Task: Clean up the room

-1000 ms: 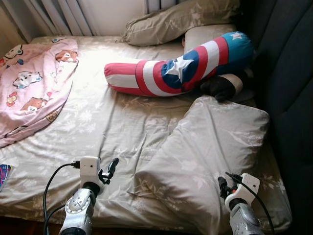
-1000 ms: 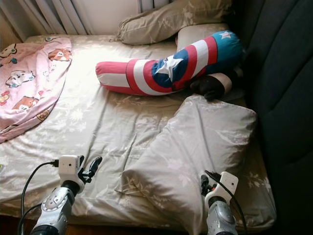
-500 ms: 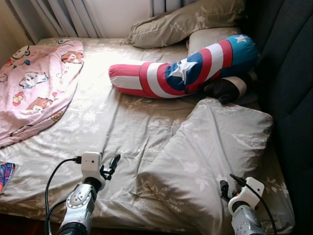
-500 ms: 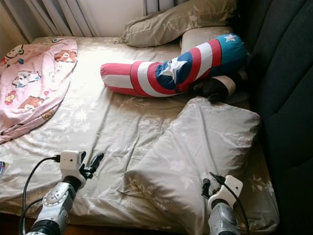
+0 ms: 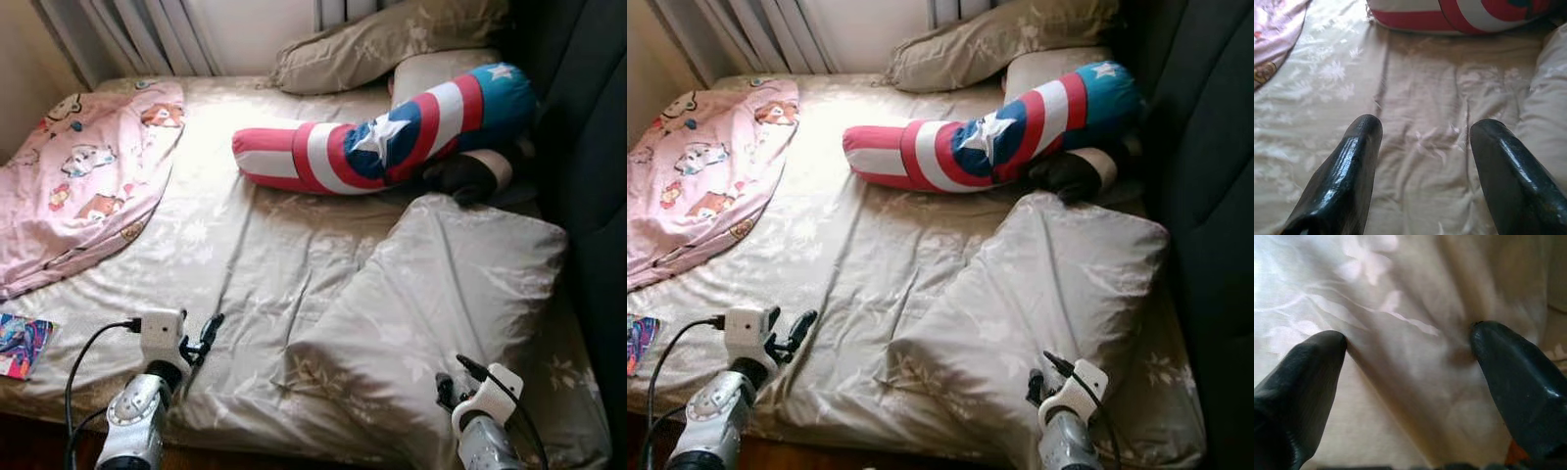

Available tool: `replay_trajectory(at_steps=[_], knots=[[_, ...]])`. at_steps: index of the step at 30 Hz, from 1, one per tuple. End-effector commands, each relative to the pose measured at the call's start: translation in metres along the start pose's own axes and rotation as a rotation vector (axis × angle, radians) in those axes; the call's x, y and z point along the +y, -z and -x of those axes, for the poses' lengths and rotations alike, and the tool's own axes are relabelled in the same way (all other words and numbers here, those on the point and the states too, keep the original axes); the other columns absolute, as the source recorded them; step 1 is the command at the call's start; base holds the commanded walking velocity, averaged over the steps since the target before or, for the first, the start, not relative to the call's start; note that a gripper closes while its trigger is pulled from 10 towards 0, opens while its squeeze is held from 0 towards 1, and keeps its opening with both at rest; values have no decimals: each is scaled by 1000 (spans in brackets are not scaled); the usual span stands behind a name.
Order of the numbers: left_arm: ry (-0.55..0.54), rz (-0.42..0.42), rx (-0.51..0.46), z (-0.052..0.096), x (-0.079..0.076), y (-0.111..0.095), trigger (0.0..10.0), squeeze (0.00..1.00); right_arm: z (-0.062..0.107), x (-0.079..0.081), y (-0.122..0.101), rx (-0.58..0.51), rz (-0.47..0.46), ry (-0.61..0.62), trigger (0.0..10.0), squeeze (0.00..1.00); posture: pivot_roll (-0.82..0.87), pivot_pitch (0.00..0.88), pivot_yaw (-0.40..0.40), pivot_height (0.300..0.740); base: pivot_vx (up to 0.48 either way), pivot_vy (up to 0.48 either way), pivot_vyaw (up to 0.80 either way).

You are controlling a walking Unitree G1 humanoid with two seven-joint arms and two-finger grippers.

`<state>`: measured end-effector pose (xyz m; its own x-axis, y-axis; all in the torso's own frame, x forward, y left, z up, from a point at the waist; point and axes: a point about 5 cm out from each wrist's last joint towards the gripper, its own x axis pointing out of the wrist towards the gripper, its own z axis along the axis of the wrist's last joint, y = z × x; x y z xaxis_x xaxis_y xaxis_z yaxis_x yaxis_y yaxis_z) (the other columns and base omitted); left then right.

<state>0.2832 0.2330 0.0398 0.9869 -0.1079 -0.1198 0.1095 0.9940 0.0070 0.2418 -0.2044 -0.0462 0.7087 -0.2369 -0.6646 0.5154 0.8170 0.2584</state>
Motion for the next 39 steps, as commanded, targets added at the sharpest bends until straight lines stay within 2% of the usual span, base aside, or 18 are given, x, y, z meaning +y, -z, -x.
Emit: replay_trajectory(at_steps=[1,7,13,17,28,29,30,31,39], knots=[[7,-7,17,1,3,1,10000,0,1,-10,5,20,-7,50,10000,0,51,209,104,740,0,0,0],[15,0,6,-2,-1,-4,10000,0,0,-14,0,19,-1,46,10000,0,55,235,96,740,0,0,0],[18,-2,-6,-1,1,-8,10000,0,3,-13,15,105,-10,13,10000,0,73,251,99,740,0,0,0],[26,-18,-15,3,4,-12,10000,0,5,-4,27,158,-12,-45,10000,0,100,265,118,740,0,0,0],[23,-52,6,11,16,-16,10000,0,10,-2,43,217,11,-47,9922,0,133,283,152,740,0,0,0],[25,-53,7,11,16,-17,10000,0,10,-2,45,226,14,-49,7569,0,134,285,153,740,0,0,0],[26,-53,7,11,16,-18,10000,0,11,-2,46,228,14,-49,7569,0,134,287,154,740,0,0,0],[31,-53,7,11,15,-18,10000,0,11,-2,47,231,16,-51,0,0,134,288,155,740,0,0,0],[53,-51,24,13,10,-16,10000,0,13,-1,54,252,19,-61,0,0,137,298,156,740,0,0,0]])
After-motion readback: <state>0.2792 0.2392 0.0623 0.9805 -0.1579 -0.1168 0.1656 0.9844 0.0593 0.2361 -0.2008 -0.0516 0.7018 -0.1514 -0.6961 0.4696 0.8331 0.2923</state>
